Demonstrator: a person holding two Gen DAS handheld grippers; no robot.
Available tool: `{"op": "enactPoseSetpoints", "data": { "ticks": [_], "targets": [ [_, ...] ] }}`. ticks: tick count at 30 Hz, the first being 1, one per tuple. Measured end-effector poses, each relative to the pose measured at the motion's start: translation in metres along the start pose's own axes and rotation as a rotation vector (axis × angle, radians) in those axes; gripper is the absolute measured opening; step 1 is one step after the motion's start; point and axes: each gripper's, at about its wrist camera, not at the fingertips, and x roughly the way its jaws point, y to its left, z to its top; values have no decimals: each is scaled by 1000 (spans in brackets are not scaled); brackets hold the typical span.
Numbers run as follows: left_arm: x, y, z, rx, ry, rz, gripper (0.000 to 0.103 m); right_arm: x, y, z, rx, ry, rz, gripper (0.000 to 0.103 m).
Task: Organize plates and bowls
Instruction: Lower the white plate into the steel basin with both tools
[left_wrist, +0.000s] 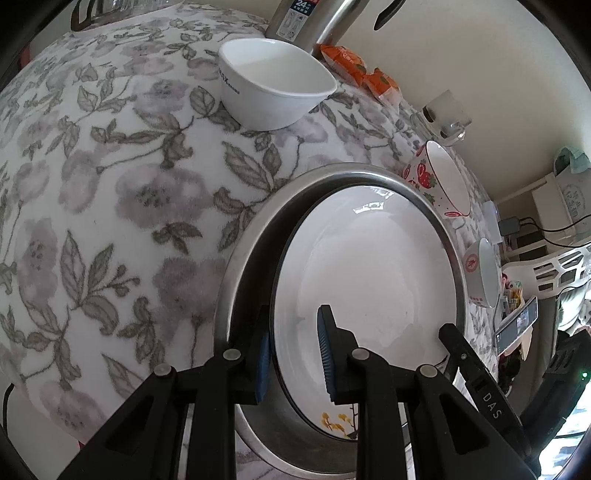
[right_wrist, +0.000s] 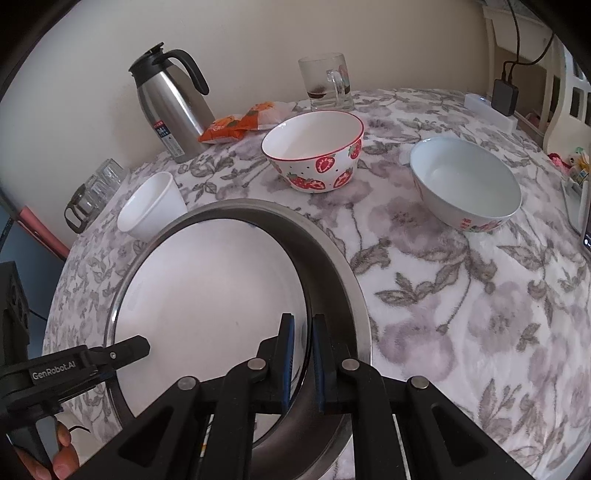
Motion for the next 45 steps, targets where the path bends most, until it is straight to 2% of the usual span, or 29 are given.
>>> {"op": "enactPoseSetpoints", "data": {
  "ticks": [17,29,36,40,44,45],
  "targets": [
    [3,-11,-11,74,37,55,23,-3,-1,-3,-11,15,-33,10],
    [1,-7,-13,50,51,37,26,-4,-2,-5,-9,15,-29,13],
    [1,-10,-12,52,64,25,36,-5,-3,-4,2,23,-21,13],
    [1,-12,-12,51,61,24,37,-6,-3,-4,2,21,-23,13],
    [-10,-15,-10,74,-1,39,42,-11,-4,-2,10,-6,-20,13],
    [-14,-17,-10,81,-17,43,47,-12,-4,-2,12,-10,-18,13]
  ]
}}
